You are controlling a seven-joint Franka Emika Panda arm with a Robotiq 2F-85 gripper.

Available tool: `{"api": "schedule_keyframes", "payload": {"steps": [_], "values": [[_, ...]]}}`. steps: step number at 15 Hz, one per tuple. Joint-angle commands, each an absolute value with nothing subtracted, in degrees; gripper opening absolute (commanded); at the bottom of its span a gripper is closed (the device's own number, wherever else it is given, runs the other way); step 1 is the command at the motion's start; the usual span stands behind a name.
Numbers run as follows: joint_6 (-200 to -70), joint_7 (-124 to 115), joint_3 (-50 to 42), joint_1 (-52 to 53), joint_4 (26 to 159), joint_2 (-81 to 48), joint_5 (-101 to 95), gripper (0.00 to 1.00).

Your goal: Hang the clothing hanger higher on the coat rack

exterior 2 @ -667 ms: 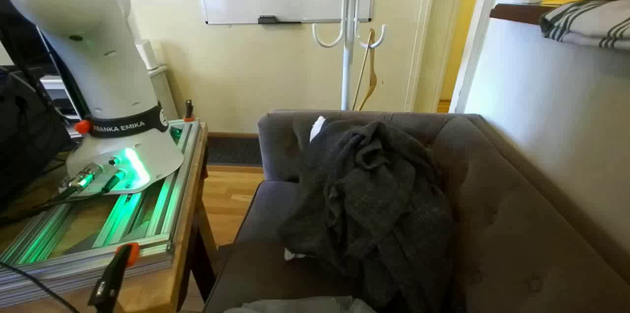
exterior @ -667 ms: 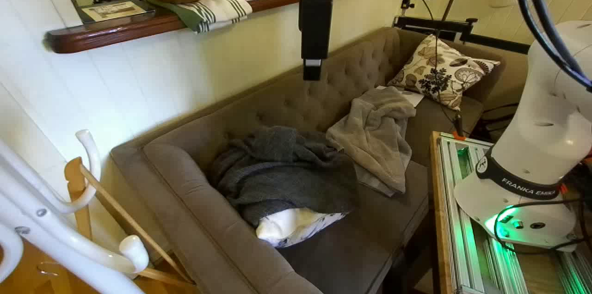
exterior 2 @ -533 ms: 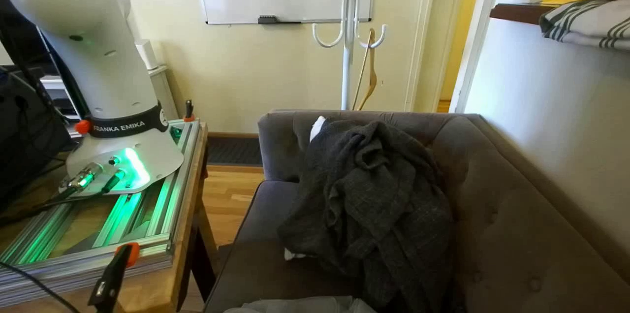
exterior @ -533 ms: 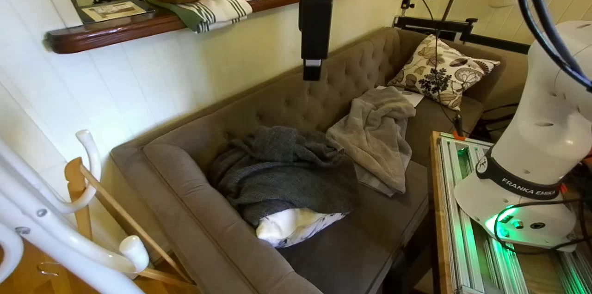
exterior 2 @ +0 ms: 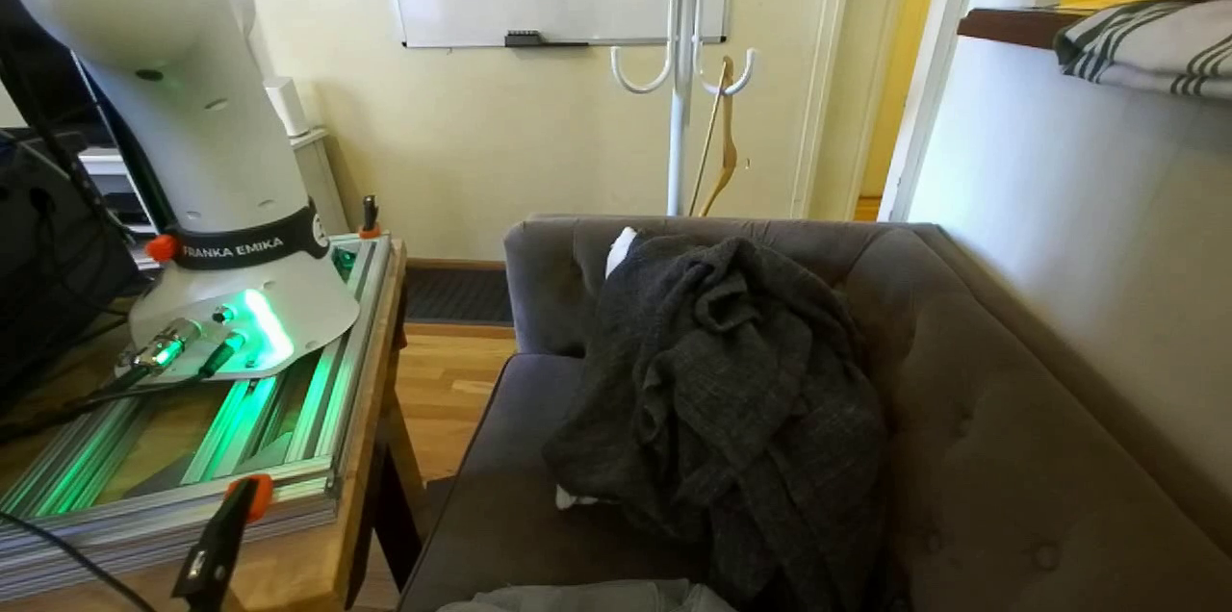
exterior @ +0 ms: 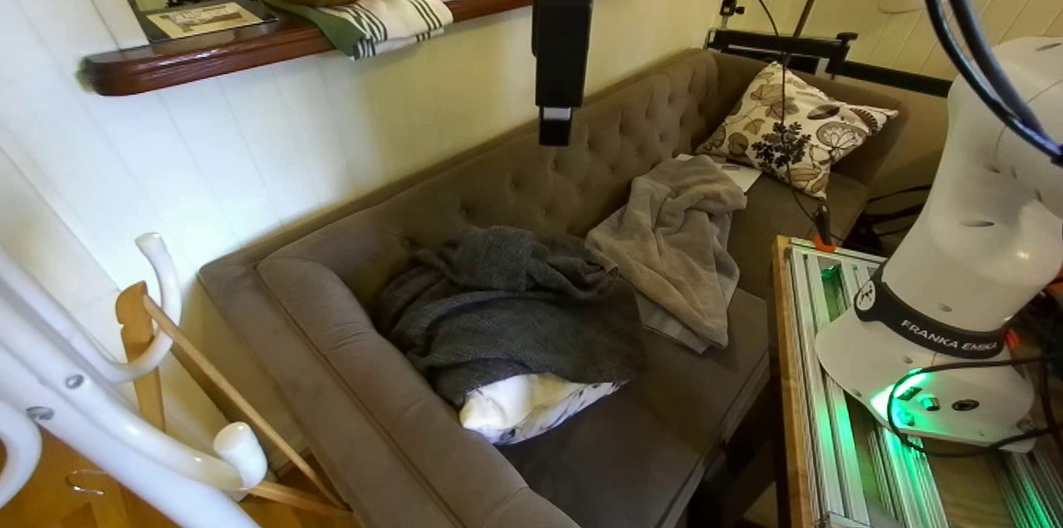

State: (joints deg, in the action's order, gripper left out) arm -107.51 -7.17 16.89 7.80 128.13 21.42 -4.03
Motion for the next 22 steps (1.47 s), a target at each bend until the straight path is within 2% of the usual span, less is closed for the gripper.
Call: {"api": "schedule_keyframes", "payload": {"steps": [1,10,13,17,22], "values": [[-118.7,-7.5,14.4,8.9,129.9,17.7,-1.7,1.0],[-156.7,3.9,10.8,11.4,131.5,3.3,8.6,1.0],[-160.4,15.7,11.4,13.6,129.8,-2.0,18.9,1.0],[-158.8,31.3,14.4,13.3,127.1,-6.6,32.5,1.0],[-159.3,27.1,15.4,11.7,128.2,-6.8,28.5,1.0]]}}
